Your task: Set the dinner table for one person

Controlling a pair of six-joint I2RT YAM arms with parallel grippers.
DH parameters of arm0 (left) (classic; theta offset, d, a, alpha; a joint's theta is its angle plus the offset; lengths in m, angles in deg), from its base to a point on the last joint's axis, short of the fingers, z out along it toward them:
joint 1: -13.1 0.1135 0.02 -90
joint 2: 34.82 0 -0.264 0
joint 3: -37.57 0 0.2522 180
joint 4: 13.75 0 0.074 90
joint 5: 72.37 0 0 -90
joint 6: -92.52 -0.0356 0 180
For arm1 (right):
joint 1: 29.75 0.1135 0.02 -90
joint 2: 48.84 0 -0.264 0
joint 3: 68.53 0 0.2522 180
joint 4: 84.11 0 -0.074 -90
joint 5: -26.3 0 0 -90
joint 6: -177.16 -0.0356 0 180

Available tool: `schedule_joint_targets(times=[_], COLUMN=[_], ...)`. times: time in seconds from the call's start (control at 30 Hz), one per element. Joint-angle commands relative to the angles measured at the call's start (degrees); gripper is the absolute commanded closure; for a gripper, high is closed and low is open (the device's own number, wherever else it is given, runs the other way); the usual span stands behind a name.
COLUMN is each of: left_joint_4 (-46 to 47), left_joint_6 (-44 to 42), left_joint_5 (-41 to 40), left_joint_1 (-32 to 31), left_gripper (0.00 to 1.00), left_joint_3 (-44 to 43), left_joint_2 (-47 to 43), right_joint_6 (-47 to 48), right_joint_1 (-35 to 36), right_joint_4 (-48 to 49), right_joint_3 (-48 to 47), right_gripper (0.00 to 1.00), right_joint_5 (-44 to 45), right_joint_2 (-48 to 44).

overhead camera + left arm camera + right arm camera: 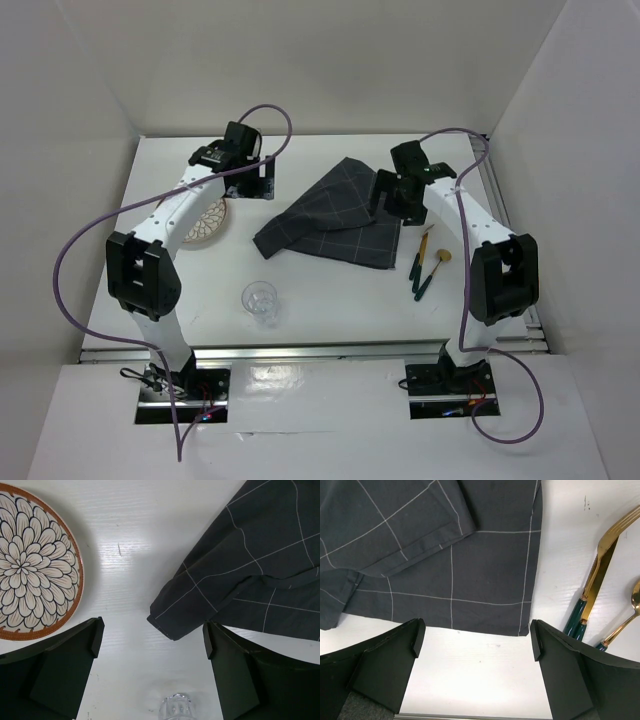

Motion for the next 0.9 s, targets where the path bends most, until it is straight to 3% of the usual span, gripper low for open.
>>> schedule_joint_targets(times=[0.0, 0.43, 0.67, 0.87], left_joint_4=[-0.49, -0.49, 1.35, 0.05], left_joint_6=[-0.24, 2.22, 6.09, 10.48], left_joint_5=[-0.50, -2.26, -0.69, -1.38], left_joint_1=[-0.74, -6.80, -6.81, -6.29], left_gripper=[0.00, 0.00, 0.00, 0.00], left_joint_3=[0.24, 11.22, 19.39, 19.40], left_joint_2=[-0.89, -5.20, -6.96, -3.45], right_joint_6=[-0.45, -5.10, -7.12, -11.34], right_joint_1=[-0.41, -0.93, -1.46, -1.47], right_joint_4=[1.97, 4.69, 8.99, 12.08], right_joint_3=[0.95, 10.80, 19.48, 23.98], right_gripper=[0.00, 0.00, 0.00, 0.00], right_joint_5=[0.89, -0.87, -6.48, -8.69], right_joint_2=[-2.76, -9.53, -12.61, -12.61])
